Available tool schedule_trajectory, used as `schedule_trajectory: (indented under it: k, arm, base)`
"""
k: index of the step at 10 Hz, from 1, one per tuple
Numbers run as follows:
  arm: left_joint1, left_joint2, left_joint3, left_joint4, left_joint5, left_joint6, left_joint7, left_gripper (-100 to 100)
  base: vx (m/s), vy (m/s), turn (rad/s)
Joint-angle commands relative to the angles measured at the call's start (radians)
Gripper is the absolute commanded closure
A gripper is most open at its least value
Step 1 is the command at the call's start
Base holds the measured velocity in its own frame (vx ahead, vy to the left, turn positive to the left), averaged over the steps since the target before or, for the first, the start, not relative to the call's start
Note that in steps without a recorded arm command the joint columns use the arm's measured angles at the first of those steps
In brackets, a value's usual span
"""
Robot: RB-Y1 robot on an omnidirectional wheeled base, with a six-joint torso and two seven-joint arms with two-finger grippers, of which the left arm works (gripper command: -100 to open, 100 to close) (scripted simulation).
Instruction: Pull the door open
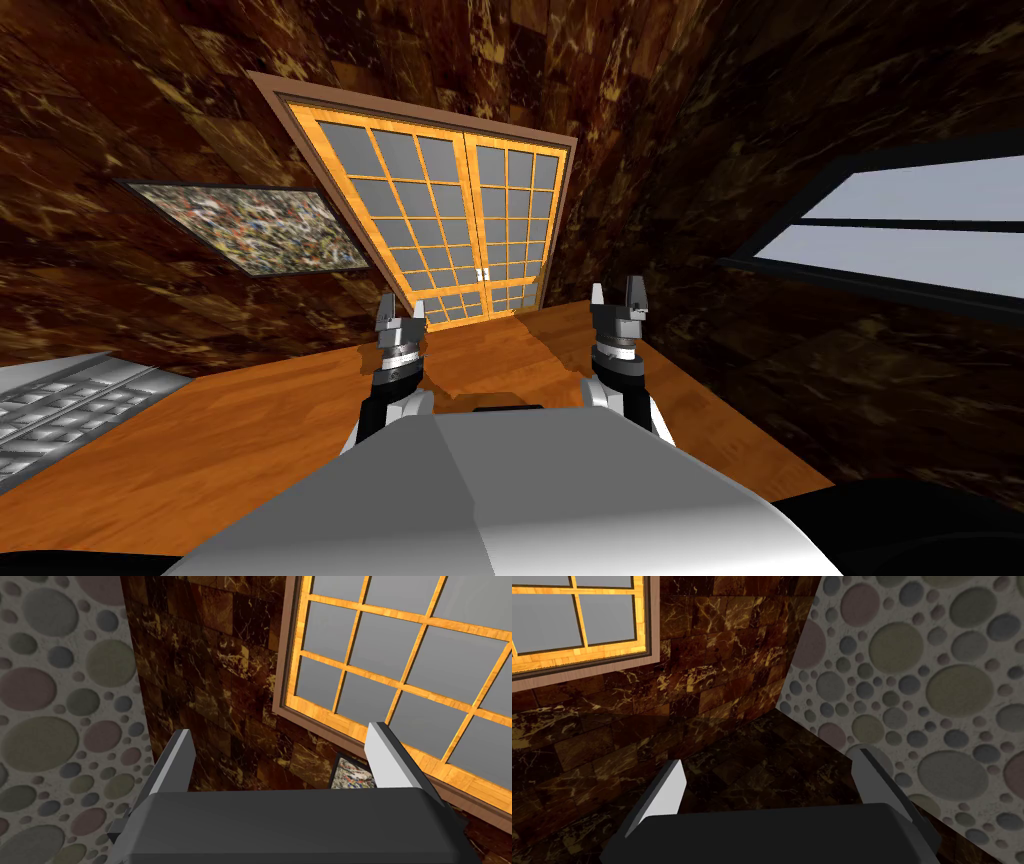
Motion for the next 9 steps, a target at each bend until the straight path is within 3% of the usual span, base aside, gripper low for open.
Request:
schedule_trajectory:
  k: [1,4,9]
  arm:
    - [-0.007,0.006,0.008,0.023,-0.012,-0.006,-0.018,-100]
    - [-0.021,0.017,0.025,0.068,-0.037,-0.017,-0.055,-100]
    - [-0.059,0.039,0.07,0.189,-0.102,-0.046,-0.153,-100]
  base:
    - [0.118,0.007,0.025]
    - [0.203,-0.011,0.029]
    - [0.19,-0.029,0.042]
